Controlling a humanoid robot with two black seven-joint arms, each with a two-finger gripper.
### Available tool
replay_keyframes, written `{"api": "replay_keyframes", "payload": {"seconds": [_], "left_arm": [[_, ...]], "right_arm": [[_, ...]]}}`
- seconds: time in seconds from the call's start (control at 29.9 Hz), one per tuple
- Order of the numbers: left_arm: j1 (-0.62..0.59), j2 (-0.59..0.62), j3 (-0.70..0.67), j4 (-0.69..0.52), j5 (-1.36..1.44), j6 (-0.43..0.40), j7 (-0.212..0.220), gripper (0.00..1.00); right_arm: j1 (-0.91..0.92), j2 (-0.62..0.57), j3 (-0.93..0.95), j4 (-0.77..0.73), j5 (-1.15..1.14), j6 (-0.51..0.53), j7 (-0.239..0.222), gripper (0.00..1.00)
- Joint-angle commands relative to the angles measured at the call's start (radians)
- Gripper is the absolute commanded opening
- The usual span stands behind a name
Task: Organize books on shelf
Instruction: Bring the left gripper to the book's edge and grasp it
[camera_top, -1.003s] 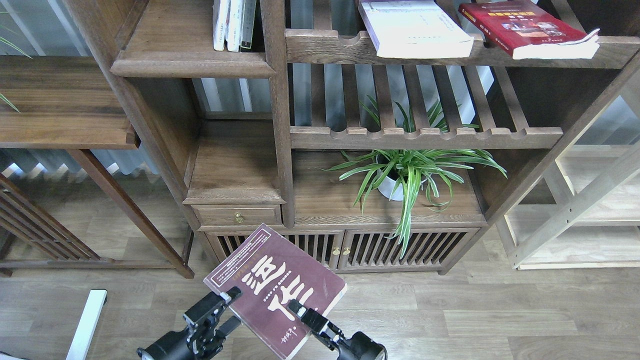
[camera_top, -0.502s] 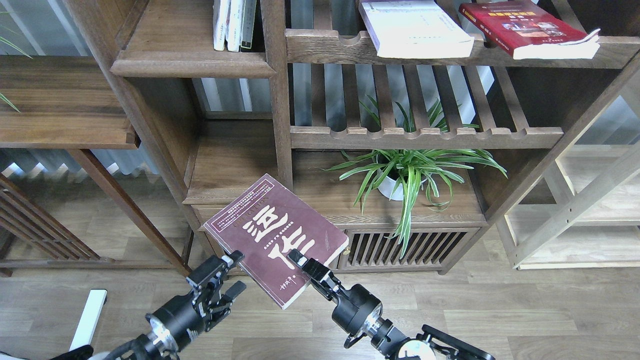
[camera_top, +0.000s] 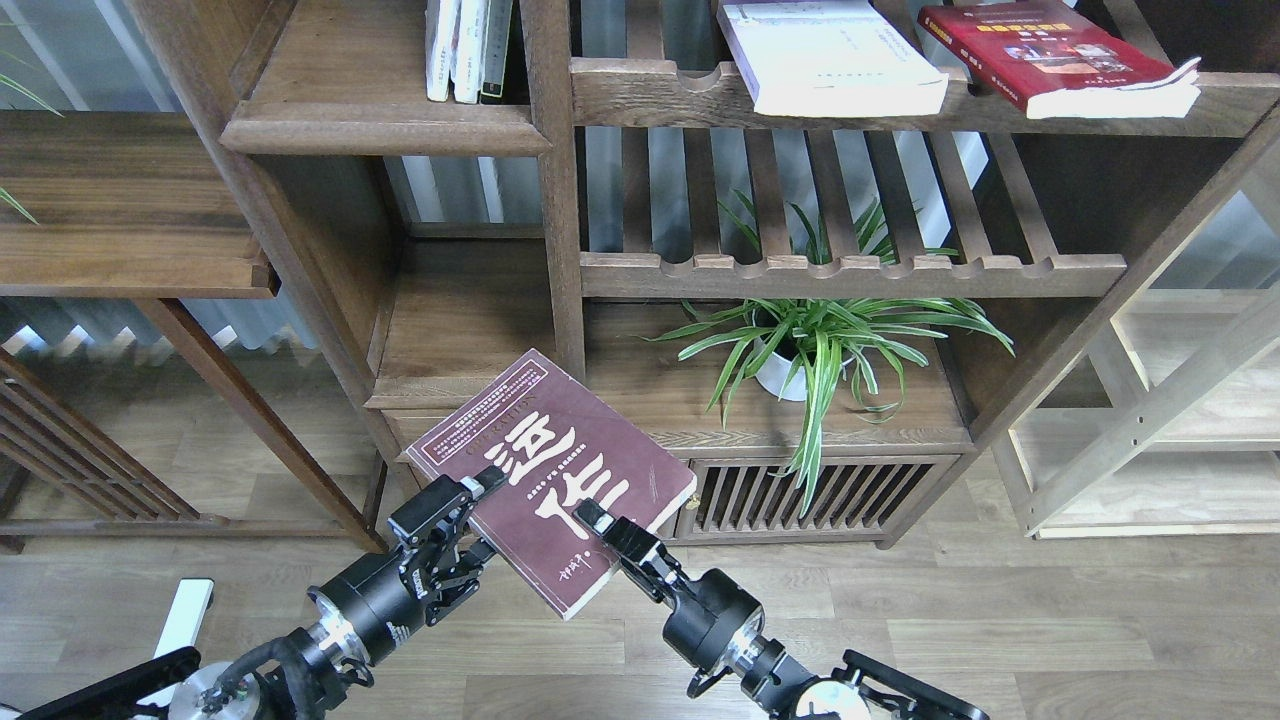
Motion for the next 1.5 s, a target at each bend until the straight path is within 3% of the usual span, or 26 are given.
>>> {"api": "replay_keyframes", "payload": {"seconds": [0.0,0.13,0.33,0.47,0.67,0.84,1.14,1.47], "left_arm": [[-0.007,-0.001,-0.008,0.005,-0.003,0.000,0.034,0.92],[-0.007,0.000,-0.010,0.005,-0.001,0.000,0.038,0.87],[-0.002,0.005,-0.010,0.007,-0.001,0.000,0.037,0.67],[0.002,0.000,-0.011,0.011,-0.001,0.000,0.025,0.68],[0.002,0.029,-0.011,0.013,0.010,0.000,0.040,0.71],[-0.005,0.023,-0.013,0.020,0.013,0.000,0.058,0.65],[0.005,0.023,-0.067,0.031,0.011,0.000,0.087,0.41],[0.007,0.030,-0.068,0.037,0.013,0.000,0.123,0.28]], "right_arm": [[-0.003,0.000,-0.002,0.002,-0.001,0.000,0.000,0.02],[-0.002,0.000,-0.004,0.003,-0.002,0.000,0.000,0.02],[-0.005,0.000,-0.007,0.005,-0.003,0.000,0.000,0.02],[-0.005,0.000,-0.008,0.005,-0.005,0.000,-0.001,0.02],[-0.005,0.000,-0.008,0.005,-0.006,0.000,-0.001,0.02],[-0.005,0.000,-0.010,0.005,-0.006,0.000,-0.001,0.02],[-0.009,0.000,-0.011,0.005,-0.006,0.000,-0.001,0.02],[-0.008,0.000,-0.019,0.005,-0.009,0.000,-0.001,0.03]]}}
